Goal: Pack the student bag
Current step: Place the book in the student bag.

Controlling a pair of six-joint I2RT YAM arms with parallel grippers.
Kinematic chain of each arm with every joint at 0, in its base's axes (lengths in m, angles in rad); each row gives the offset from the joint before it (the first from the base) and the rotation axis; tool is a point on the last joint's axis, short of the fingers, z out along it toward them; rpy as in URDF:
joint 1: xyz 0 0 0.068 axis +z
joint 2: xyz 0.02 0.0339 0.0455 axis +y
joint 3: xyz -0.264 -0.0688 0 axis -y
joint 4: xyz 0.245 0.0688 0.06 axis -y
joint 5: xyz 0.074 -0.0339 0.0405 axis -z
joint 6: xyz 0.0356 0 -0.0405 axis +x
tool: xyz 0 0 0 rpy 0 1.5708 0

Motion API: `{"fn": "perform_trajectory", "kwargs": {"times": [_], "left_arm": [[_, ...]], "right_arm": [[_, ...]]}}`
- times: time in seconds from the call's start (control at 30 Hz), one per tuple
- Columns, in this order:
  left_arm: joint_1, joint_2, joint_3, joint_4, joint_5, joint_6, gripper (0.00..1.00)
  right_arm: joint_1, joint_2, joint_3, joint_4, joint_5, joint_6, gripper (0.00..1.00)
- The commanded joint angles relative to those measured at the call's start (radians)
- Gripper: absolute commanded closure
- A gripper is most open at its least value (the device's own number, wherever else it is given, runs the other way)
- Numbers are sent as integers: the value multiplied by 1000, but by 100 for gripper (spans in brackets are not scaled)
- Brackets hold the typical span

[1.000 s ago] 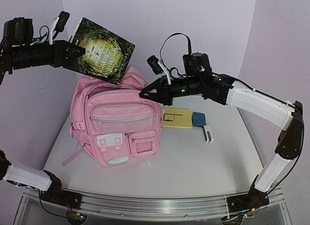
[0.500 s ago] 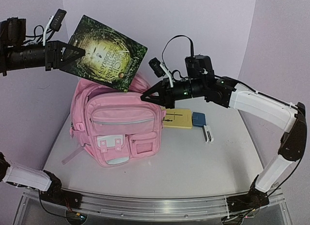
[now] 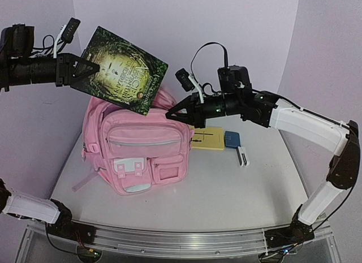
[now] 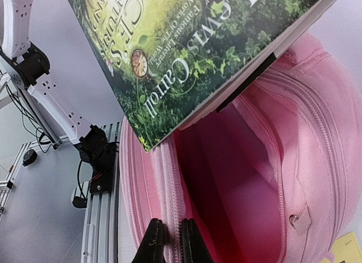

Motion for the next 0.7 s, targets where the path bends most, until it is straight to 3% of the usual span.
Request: {"fn": "perform_trajectory", "kwargs": {"times": [0.0, 0.3, 0.67], "left_arm": [[3, -4, -2, 63, -122, 21, 100], [3, 28, 20, 59, -293, -67, 100], [15, 59, 34, 47, -403, -202, 100]], "right_arm": [[7, -51, -30, -35, -12, 21, 97], [12, -40, -50, -65, -56, 25, 98], [35, 25, 2, -225, -61, -52, 100]]}}
